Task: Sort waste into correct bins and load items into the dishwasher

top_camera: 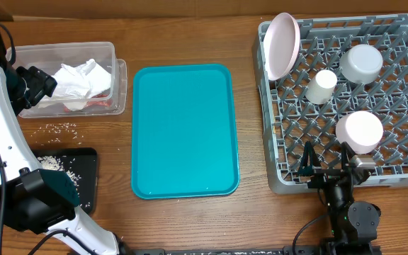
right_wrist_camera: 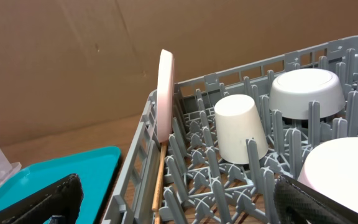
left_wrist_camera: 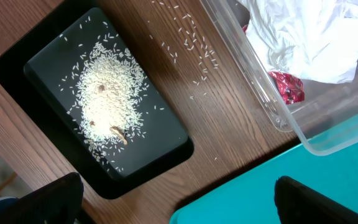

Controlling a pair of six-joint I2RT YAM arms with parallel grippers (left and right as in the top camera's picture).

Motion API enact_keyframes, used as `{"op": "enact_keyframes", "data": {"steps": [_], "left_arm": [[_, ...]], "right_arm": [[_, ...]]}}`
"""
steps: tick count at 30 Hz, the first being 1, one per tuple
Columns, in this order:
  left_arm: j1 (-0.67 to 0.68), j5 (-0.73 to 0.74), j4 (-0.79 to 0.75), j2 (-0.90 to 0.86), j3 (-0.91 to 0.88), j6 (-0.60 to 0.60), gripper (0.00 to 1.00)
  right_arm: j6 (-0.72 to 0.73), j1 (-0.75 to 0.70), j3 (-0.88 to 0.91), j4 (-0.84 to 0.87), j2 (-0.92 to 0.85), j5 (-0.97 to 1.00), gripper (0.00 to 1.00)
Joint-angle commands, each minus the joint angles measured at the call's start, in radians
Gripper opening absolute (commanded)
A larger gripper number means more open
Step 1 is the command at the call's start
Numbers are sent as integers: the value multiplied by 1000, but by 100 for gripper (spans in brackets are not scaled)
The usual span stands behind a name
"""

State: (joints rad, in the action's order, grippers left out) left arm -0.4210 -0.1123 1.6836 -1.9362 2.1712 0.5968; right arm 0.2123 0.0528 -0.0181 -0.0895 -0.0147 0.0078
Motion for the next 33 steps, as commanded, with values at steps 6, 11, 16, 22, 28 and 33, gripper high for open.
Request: {"op": "enact_keyframes", "data": {"steps": [6, 11, 16, 22, 28, 33], "left_arm": [[-2, -10, 6, 8, 17, -18, 100], [0, 45, 6, 8, 16, -85, 100], [58, 98, 6, 8, 15, -132, 100], [218, 50, -5, 8, 15, -248, 100], [343, 53, 6, 8, 15, -439, 100], [395, 58, -16, 7, 10, -503, 100]], "right_arm": [[-4, -5, 10, 6, 12, 8, 100], [-4, -5, 10, 6, 12, 8, 100], [-4, -5, 10, 6, 12, 8, 100], [-4, -5, 10, 6, 12, 8, 100], [-4, -5, 10, 6, 12, 8, 100], [-4, -5, 10, 6, 12, 8, 100]]}}
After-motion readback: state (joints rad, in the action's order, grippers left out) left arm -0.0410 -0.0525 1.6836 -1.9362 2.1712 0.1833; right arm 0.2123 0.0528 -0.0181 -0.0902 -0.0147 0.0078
